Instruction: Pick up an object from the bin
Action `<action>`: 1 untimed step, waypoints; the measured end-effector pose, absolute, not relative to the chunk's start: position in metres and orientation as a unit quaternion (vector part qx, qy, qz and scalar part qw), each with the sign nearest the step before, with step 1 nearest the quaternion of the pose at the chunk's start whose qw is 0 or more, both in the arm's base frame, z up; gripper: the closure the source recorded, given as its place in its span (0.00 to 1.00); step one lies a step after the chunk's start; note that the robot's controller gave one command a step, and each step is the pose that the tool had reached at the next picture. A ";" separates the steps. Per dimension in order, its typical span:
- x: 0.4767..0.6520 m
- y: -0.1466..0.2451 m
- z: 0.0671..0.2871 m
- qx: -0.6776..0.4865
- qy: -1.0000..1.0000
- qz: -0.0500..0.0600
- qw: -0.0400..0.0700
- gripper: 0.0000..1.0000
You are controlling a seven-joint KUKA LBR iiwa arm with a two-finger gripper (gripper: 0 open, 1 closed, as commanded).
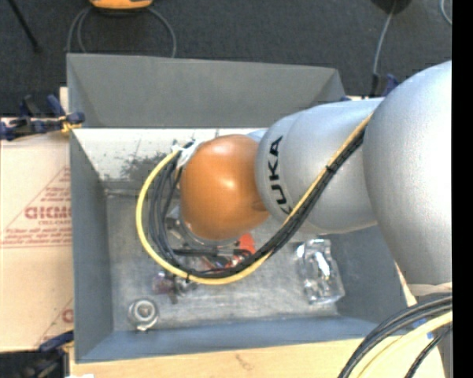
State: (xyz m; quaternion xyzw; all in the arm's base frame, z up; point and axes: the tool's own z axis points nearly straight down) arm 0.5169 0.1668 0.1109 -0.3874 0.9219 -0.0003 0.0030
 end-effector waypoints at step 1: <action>0.520 0.167 0.182 -0.385 0.923 -0.001 0.005 1.00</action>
Offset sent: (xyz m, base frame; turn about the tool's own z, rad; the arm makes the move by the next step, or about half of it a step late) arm 0.0001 0.0000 0.0662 0.0000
